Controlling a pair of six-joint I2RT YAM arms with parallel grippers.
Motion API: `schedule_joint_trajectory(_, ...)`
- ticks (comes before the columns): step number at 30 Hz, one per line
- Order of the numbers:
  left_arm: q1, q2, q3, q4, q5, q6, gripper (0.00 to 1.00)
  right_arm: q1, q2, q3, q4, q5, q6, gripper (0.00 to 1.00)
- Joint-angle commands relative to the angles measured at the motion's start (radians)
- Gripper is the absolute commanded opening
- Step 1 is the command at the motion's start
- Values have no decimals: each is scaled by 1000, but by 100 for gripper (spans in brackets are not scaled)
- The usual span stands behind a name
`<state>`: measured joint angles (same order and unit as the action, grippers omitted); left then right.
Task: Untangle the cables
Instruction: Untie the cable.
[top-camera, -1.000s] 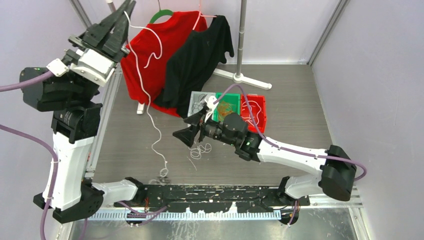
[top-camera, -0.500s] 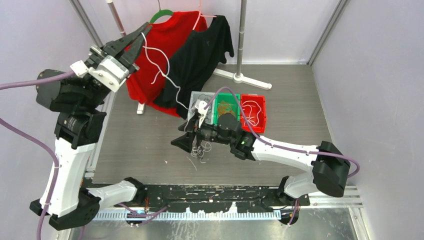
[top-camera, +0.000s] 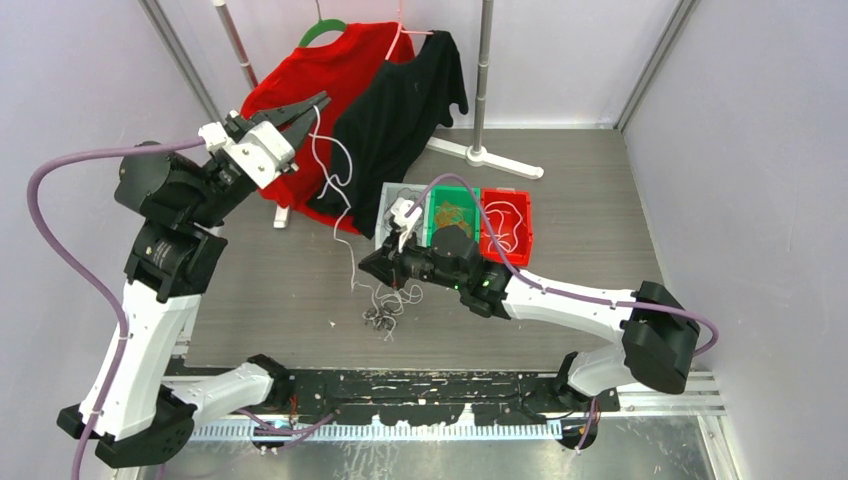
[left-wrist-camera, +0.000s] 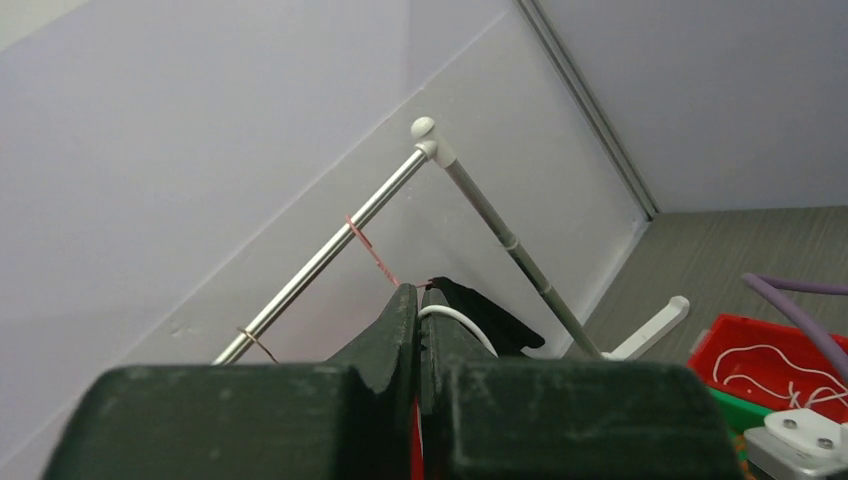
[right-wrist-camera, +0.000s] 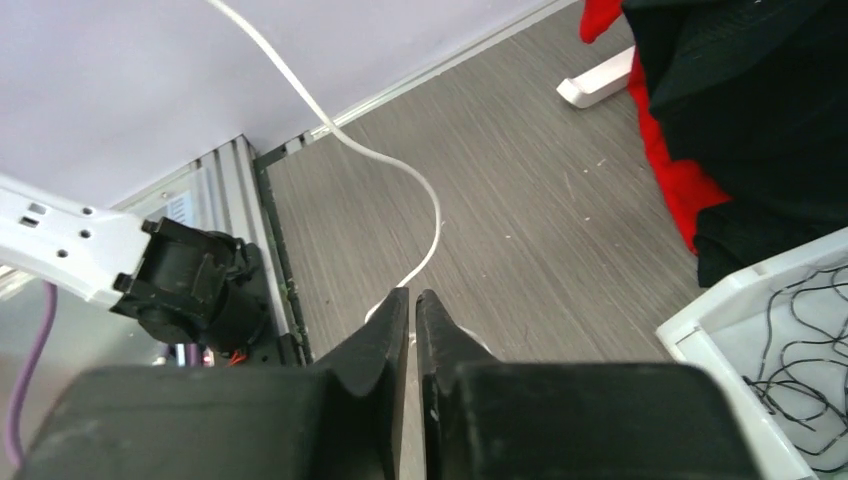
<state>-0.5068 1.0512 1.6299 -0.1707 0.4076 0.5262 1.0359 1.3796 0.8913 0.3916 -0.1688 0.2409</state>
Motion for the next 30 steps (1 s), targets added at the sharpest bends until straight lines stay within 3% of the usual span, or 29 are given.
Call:
schedule_joint_trajectory(1,-2,-44,-2,-33,-35,-76,0,-8,-9,-12,59,37,-11,4)
schedule_joint_trajectory(5,-3,-69,-44,-68,-53,-106,0,-16,-15,-32,76,48,3,3)
schedule_joint_trajectory(8,-2,-76,-69,-64,-55,-102,0,-19,1,-27,69,20,34,46)
schedule_joint_trajectory(9,-2,-74,-69,-61,-57,-104,0,-18,9,-25,72,11,52,53)
schedule_joint_trajectory(17,-2,-59,-45,-52,-38,-101,0,-13,105,-63,227,-19,218,66)
schedule_joint_trajectory(21,-3,-60,-44,-54,-43,-97,0,3,159,-43,262,-22,228,64)
schedule_joint_trajectory(23,-3,-62,-42,-59,-45,-91,0,3,177,-34,276,-17,229,58)
schedule_joint_trajectory(25,-2,-64,-38,-68,-48,-95,0,3,181,-27,263,13,211,47)
schedule_joint_trajectory(30,-3,-77,-40,-105,-48,-122,0,1,125,-58,227,83,141,6)
